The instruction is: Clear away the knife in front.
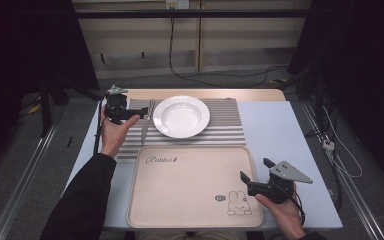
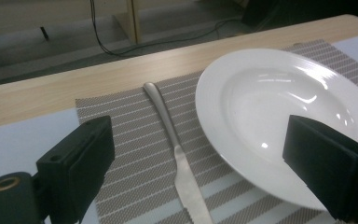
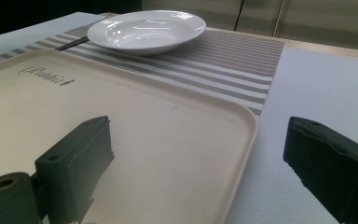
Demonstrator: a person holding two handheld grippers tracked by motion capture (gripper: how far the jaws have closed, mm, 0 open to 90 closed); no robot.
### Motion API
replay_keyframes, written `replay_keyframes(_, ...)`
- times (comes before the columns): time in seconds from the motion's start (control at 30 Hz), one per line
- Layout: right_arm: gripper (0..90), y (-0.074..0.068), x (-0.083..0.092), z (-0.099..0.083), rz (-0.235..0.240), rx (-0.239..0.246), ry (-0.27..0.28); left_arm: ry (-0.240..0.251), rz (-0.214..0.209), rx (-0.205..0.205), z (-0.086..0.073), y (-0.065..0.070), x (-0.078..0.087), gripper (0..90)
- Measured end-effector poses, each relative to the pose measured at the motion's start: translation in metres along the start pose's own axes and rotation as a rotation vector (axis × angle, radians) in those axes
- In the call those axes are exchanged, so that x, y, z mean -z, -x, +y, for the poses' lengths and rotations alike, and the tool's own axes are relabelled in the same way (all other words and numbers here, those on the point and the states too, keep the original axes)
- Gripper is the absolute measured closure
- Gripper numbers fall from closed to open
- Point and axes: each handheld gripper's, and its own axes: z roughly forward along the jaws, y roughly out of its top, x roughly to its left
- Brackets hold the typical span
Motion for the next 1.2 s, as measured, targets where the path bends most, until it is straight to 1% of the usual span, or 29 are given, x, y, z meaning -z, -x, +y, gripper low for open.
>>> replay_keyframes(0.03,7.9,0.000,0.000,0.000,-0.001,0.000,0.000,-0.007,0.020,-0.004,-0.001,0.000,-0.004,10.1)
replay_keyframes(0.07,7.9,0.000,0.000,0.000,0.001,-0.002,0.000,-0.023,0.031,-0.012,-0.003,0.000,-0.009,10.9)
replay_keyframes(0.13,7.9,0.000,-0.001,0.000,0.002,-0.002,-0.004,-0.055,0.013,0.005,-0.006,0.000,-0.017,11.5)
replay_keyframes(0.2,7.9,0.000,-0.001,0.000,0.005,-0.003,-0.008,-0.084,0.034,-0.028,-0.007,0.002,-0.024,12.4)
replay_keyframes(0.27,7.9,0.000,-0.001,0.000,0.006,-0.002,-0.010,-0.098,0.062,-0.043,-0.005,0.001,-0.029,15.3)
replay_keyframes(0.37,8.0,0.000,-0.002,0.000,0.007,0.000,-0.012,-0.093,0.063,-0.007,0.001,-0.005,-0.036,16.3)
replay_keyframes(0.4,8.0,0.000,-0.002,0.000,0.007,-0.001,-0.014,-0.102,0.068,-0.004,0.003,-0.006,-0.039,16.3)
replay_keyframes(0.43,8.0,0.000,-0.002,0.000,0.008,-0.001,-0.013,-0.113,0.079,-0.010,0.005,-0.008,-0.041,16.6)
replay_keyframes(0.47,8.1,0.000,-0.003,0.000,0.007,-0.003,-0.011,-0.111,0.088,-0.003,0.006,-0.009,-0.044,16.7)
replay_keyframes(0.53,8.1,0.000,-0.004,0.000,0.010,0.004,-0.017,-0.122,0.089,-0.001,0.009,-0.011,-0.049,17.9)
replay_keyframes(0.6,8.2,0.000,-0.005,0.000,0.016,0.001,-0.019,-0.142,0.102,-0.018,0.010,-0.012,-0.055,19.3)
replay_keyframes(0.63,8.2,-0.001,-0.005,0.000,0.017,0.004,-0.017,-0.139,0.110,-0.021,0.010,-0.012,-0.058,21.3)
replay_keyframes(0.67,8.3,-0.001,-0.005,0.000,0.020,0.007,-0.018,-0.150,0.113,-0.021,0.010,-0.014,-0.060,22.7)
replay_keyframes(0.7,8.3,-0.001,-0.006,0.000,0.023,0.007,-0.021,-0.157,0.117,-0.011,0.009,-0.015,-0.064,23.0)
replay_keyframes(0.77,8.3,-0.001,-0.006,0.000,0.027,0.006,-0.020,-0.182,0.110,-0.007,0.008,-0.018,-0.069,24.3)
replay_keyframes(0.83,8.3,-0.001,-0.006,0.000,0.027,0.007,-0.019,-0.209,0.102,-0.008,0.007,-0.018,-0.074,27.8)
replay_keyframes(0.9,8.4,-0.001,-0.005,0.000,0.026,0.008,-0.020,-0.212,0.093,-0.007,0.007,-0.017,-0.077,30.5)
replay_keyframes(0.97,8.4,-0.001,-0.005,-0.001,0.029,0.008,-0.022,-0.215,0.101,0.001,0.007,-0.016,-0.080,35.4)
replay_keyframes(1.1,8.5,-0.001,-0.004,-0.001,0.026,0.004,-0.021,-0.226,0.099,0.020,0.005,-0.018,-0.088,43.0)
replay_keyframes(1.13,8.5,-0.001,-0.004,-0.001,0.025,0.005,-0.022,-0.238,0.091,0.015,0.005,-0.020,-0.090,45.0)
replay_keyframes(1.17,8.5,-0.001,-0.004,-0.001,0.024,0.005,-0.022,-0.240,0.095,0.018,0.004,-0.020,-0.091,46.2)
replay_keyframes(1.2,8.5,-0.001,-0.004,-0.001,0.023,0.005,-0.023,-0.239,0.092,0.029,0.004,-0.021,-0.092,47.9)
